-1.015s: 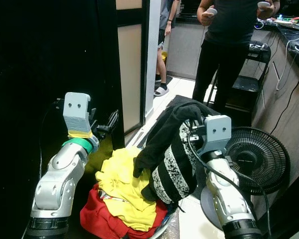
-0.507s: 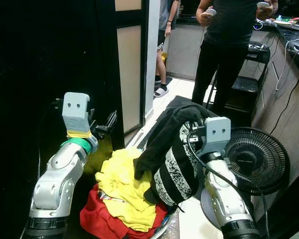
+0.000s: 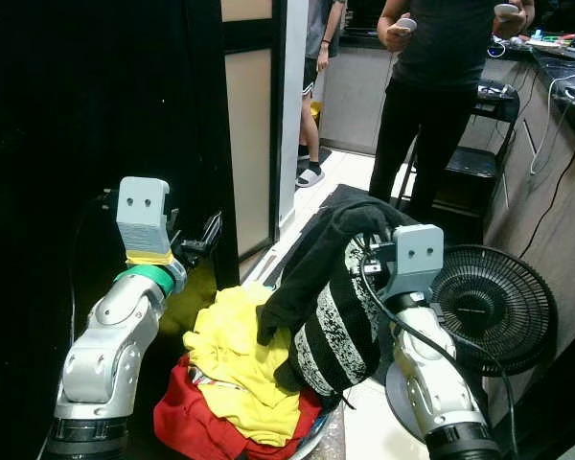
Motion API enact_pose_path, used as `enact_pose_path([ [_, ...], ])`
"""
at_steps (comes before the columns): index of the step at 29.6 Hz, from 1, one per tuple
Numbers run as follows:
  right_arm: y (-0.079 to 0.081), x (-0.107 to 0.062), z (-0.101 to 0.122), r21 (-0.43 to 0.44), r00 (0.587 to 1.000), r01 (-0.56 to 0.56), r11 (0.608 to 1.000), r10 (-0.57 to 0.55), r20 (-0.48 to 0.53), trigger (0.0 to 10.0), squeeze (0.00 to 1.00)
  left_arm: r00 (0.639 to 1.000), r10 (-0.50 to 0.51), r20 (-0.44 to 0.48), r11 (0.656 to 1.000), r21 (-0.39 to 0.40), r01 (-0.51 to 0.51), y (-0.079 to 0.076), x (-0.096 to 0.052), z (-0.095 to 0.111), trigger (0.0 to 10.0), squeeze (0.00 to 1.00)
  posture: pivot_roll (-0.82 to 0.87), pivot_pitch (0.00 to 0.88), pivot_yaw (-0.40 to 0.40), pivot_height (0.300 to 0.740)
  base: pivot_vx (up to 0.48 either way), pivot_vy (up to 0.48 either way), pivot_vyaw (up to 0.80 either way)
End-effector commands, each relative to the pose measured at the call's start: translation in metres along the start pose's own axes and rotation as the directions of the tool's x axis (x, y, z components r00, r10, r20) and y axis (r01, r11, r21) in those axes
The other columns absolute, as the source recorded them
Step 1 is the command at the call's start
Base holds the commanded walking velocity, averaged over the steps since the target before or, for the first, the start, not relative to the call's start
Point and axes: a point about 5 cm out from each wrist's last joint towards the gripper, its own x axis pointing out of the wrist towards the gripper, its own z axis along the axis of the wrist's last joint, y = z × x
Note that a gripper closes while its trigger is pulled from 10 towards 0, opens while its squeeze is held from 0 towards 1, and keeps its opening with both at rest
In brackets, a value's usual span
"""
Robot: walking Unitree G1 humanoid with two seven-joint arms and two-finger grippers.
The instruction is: Clothes washing
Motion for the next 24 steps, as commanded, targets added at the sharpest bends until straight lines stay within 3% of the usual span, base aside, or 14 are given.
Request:
enact_pose_path([
  [1,0.0,0.004,0.006,0.004,0.999,0.003,1.0,-0.003,0.036,10.0,0.0,1.0,0.006,0.006,1.0,0.005,-0.006,0.002,0.0,0.003,10.0,0.0,0.01,0.018,0.04,0.74,0.0,0.0,0.0],
  [14,0.0,0.004,0.009,0.01,0.999,0.008,1.0,-0.009,0.043,10.0,0.0,1.0,0.001,0.014,1.0,0.004,-0.001,0.0,0.001,0.006,10.0,0.0,0.01,0.017,0.042,0.74,0.0,0.0,0.0],
  [24,0.003,0.007,0.024,-0.02,0.994,-0.018,1.0,0.02,0.11,10.0,0.0,0.997,-0.04,0.061,0.999,0.014,0.039,-0.001,-0.003,0.022,10.0,0.0,0.01,0.021,0.043,0.74,0.0,0.0,0.0],
])
